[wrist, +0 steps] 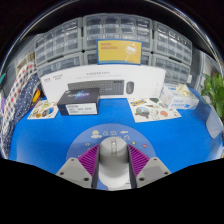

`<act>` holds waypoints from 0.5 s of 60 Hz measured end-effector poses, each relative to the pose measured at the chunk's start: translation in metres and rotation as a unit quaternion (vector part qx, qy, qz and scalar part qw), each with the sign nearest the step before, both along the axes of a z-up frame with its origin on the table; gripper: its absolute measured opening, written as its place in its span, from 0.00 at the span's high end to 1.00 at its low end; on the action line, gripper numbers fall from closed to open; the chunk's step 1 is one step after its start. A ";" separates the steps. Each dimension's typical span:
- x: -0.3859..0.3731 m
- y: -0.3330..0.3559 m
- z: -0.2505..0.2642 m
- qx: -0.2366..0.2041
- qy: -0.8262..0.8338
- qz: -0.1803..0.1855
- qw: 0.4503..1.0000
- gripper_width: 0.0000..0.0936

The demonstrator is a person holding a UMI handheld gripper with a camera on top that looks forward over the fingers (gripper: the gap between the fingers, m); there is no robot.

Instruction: Arrange mouse

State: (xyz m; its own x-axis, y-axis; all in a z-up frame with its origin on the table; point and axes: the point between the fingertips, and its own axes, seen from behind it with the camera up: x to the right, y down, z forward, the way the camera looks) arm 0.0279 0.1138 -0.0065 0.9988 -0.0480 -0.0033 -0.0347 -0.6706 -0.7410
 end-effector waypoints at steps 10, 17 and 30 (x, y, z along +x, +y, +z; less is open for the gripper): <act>-0.009 -0.001 0.000 -0.022 0.017 0.015 0.999 0.20; -0.009 0.003 0.019 -0.020 0.023 0.006 1.000 0.06; -0.002 0.006 0.110 0.014 0.024 0.000 1.000 0.07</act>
